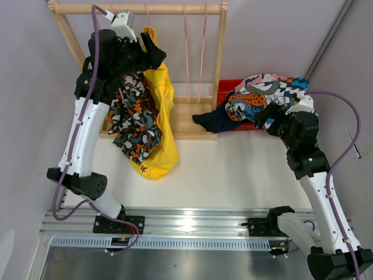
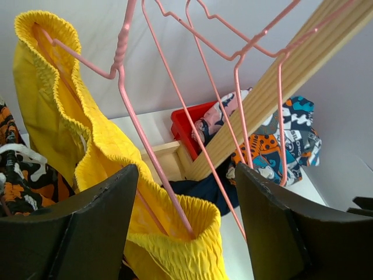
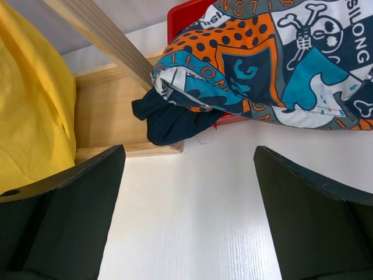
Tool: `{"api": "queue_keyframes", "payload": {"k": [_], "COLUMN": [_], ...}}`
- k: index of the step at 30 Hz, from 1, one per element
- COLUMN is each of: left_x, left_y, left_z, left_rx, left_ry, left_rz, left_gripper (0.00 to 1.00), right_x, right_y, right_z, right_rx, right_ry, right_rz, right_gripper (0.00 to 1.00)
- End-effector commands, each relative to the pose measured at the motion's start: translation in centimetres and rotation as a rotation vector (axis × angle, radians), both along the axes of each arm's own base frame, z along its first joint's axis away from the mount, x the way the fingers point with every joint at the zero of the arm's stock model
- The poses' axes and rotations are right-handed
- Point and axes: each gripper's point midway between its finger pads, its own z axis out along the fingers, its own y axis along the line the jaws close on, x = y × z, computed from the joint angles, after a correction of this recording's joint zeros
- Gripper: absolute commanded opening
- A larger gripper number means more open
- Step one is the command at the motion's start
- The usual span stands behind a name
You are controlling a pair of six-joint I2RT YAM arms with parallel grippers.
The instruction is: Remove the shorts from the hanger
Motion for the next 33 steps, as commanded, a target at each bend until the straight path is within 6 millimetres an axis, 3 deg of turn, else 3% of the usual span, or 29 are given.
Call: {"api": "queue_keyframes", "payload": {"k": [1, 8, 18, 22, 23, 25, 26, 27, 33], "left_x": [0.4, 2.4, 3.8, 3.7, 3.6, 3.0, 2.2, 1.8, -1.6], "left_y": [-0.1, -0.9, 0.1, 0.2, 0.5, 0.8, 0.6, 0.8, 2.5], "left_z": [2.9, 0.9, -1.2, -1.5, -1.5, -0.8, 0.9, 0.6, 5.3], "left_rx": [-0.023, 0.032, 0.102, 0.123, 0.134, 0.175, 0.175, 0.222, 0.236], "left_ry": [-0.088, -0.054, -0.018, -0.007, -0.005, -0.017, -0.054, -0.049, -0.158], "left_rz": [0.042, 0.081, 0.202, 0.221, 0.244, 0.273, 0.274, 0.275, 0.290], "left_gripper": [0.73, 0.64, 0.53, 0.18, 0.01, 0.00, 0.00, 0.00, 0.00], "right_x": [0.0, 0.4, 1.1, 1.1, 1.1, 1.1, 1.1, 1.0, 1.1], "right_y": [-1.1, -1.6, -2.1, -1.9, -2.0, -2.1, -2.0, -2.0, -1.7], "right_z": [0.3, -0.6, -1.3, -1.6, -1.6, -1.7, -1.6, -1.6, -1.5], "right_rx": [-0.043, -0.050, -0.036, -0.028, -0.026, -0.023, -0.021, -0.020, 0.012], "right_ry": [-0.023, -0.010, -0.004, -0.001, -0.001, 0.000, -0.002, -0.003, -0.008], "right_rz": [-0.032, -0.041, -0.050, -0.033, -0.036, -0.035, -0.032, -0.031, -0.021], "right_gripper": [0.99, 1.00, 0.99, 0.99, 0.99, 0.99, 0.99, 1.00, 1.00]}}
